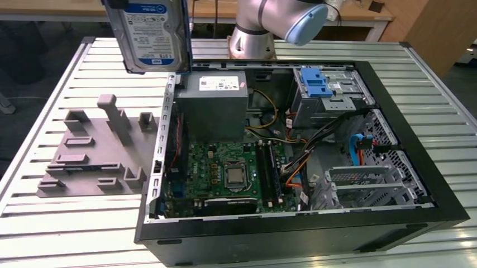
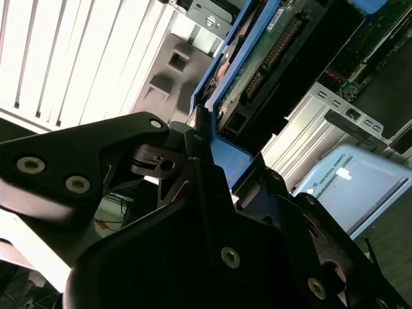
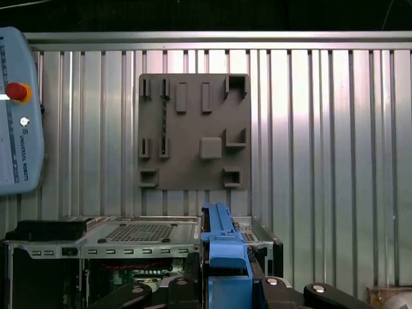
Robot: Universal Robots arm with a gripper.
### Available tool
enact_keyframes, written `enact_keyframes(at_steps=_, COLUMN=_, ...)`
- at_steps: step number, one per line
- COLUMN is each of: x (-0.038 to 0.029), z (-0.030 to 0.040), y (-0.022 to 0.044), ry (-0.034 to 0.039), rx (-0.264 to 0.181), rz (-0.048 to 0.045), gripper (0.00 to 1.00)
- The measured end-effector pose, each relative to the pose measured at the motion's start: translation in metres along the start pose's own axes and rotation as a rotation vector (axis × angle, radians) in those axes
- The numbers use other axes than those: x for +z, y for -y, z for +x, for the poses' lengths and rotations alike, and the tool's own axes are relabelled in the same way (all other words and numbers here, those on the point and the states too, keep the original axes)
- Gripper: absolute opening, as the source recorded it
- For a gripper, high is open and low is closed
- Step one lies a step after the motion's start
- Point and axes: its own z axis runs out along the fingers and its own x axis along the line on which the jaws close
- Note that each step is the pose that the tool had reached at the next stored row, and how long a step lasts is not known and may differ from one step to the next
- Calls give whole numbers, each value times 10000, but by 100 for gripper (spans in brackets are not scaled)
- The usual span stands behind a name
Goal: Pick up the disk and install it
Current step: 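Pick up the disk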
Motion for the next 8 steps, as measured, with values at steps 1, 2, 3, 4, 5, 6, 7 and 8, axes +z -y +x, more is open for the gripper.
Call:
enact_keyframes(at_steps=1, x=-1, z=0, y=4, ry=-1, rx=0, rz=-1, gripper=36)
enact_keyframes(at_steps=2, x=0, z=0, y=8, ry=-1, rx=0, rz=-1, gripper=36)
enact_keyframes(at_steps=3, x=0, z=0, y=11, ry=0, rx=1, rz=0, gripper=36)
enact_keyframes(at_steps=4, x=0, z=0, y=15, ry=0, rx=0, rz=0, gripper=36)
enact_keyframes(at_steps=5, x=-1, z=-1, y=19, ry=-1, rx=1, rz=-1, gripper=36)
enact_keyframes(at_steps=6, x=-1, z=-1, y=22, ry=-1, rx=1, rz=-1, gripper=36)
enact_keyframes(at_steps=7, x=0, z=-1, y=26, ry=0, rx=0, rz=0, gripper=36)
enact_keyframes(at_steps=8, x=-1, z=-1, y=29, ry=0, rx=1, rz=0, gripper=36)
